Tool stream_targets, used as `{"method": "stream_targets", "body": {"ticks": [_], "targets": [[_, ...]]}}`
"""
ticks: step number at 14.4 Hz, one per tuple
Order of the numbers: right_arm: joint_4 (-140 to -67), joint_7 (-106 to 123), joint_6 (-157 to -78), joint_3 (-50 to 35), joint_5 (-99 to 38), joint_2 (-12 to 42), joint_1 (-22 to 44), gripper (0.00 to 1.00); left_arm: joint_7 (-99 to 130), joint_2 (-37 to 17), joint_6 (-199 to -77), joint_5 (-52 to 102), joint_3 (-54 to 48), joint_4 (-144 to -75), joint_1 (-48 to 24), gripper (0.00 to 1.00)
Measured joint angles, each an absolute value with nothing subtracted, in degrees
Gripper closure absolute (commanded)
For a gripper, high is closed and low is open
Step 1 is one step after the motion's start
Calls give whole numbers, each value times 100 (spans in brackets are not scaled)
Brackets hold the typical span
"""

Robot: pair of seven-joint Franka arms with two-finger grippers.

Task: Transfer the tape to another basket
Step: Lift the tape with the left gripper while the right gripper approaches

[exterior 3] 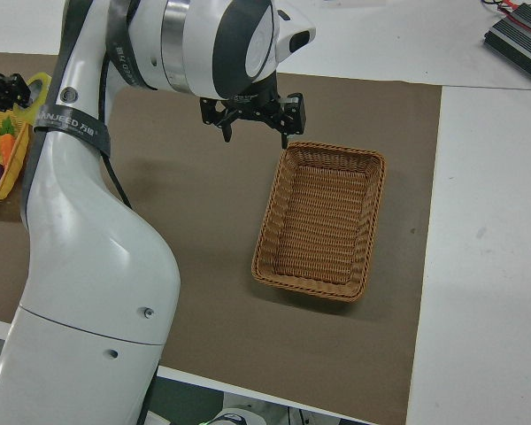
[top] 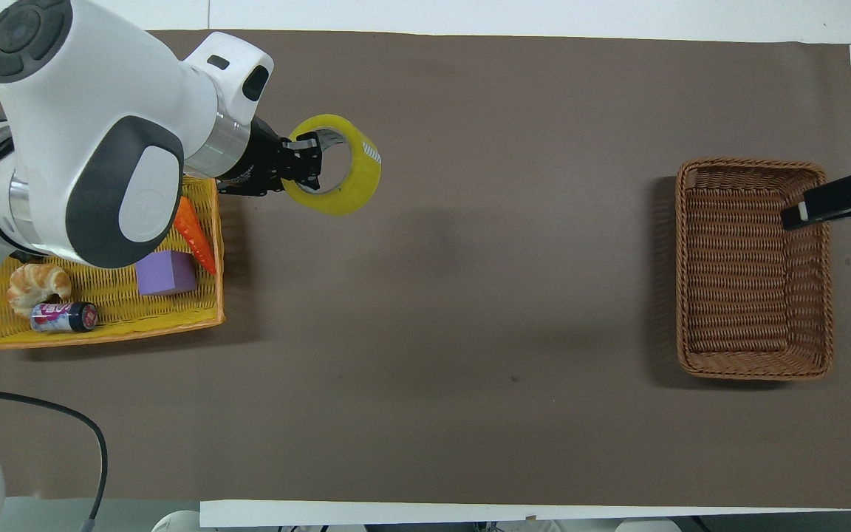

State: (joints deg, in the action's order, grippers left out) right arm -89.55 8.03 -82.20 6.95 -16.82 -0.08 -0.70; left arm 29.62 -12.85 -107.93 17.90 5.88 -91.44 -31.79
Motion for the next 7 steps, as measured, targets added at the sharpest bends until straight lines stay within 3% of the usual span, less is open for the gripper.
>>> {"method": "stream_targets", "body": {"ticks": [5, 7], "targets": [[-10097, 848, -9199, 664, -4806, -15, -94, 1, 2962, -1285, -10692, 1796, 578, -9144, -3189, 100], [-10611, 924, -9942, 619, -5961, 1, 178, 1, 2962, -1285, -10648, 1797, 578, -9144, -3189, 100]]}}
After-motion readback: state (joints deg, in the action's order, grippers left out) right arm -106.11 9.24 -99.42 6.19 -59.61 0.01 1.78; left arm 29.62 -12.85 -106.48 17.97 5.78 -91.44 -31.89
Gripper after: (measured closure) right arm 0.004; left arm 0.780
